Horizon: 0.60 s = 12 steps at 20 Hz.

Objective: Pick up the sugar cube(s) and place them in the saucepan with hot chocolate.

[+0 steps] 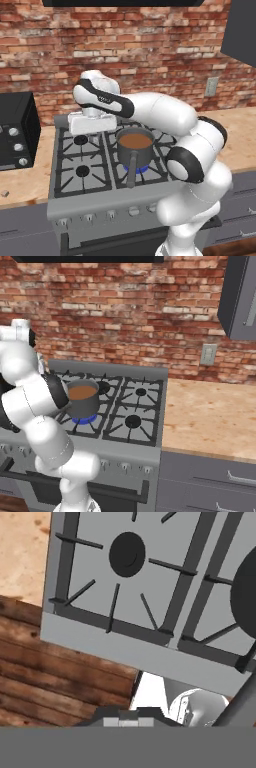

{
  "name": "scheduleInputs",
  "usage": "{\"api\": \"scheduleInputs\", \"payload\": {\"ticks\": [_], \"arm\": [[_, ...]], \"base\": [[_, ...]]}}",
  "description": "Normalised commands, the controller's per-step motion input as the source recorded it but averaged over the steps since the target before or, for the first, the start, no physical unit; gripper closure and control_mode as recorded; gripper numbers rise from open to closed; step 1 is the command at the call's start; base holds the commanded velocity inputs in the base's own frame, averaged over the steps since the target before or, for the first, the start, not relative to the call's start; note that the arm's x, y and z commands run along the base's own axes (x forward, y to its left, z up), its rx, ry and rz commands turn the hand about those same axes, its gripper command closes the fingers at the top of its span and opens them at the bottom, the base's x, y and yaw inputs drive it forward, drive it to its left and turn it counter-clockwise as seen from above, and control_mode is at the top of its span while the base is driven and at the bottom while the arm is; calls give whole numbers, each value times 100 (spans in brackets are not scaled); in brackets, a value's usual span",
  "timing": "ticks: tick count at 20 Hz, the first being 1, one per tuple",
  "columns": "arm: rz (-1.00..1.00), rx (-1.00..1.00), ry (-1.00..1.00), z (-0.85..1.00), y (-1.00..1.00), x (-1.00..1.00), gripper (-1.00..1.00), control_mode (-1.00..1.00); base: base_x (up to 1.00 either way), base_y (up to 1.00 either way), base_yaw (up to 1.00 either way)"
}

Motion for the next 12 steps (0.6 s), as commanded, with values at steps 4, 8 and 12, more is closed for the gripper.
{"api": "scheduleInputs", "payload": {"ticks": [4,8,12], "arm": [[-12,-2,-26,0,-27,-43,100,-100],[-13,0,-19,5,-33,-19,100,-100],[-16,0,-6,0,-57,-7,100,-100]], "base": [[0,0,0],[0,0,0],[0,0,0]]}}
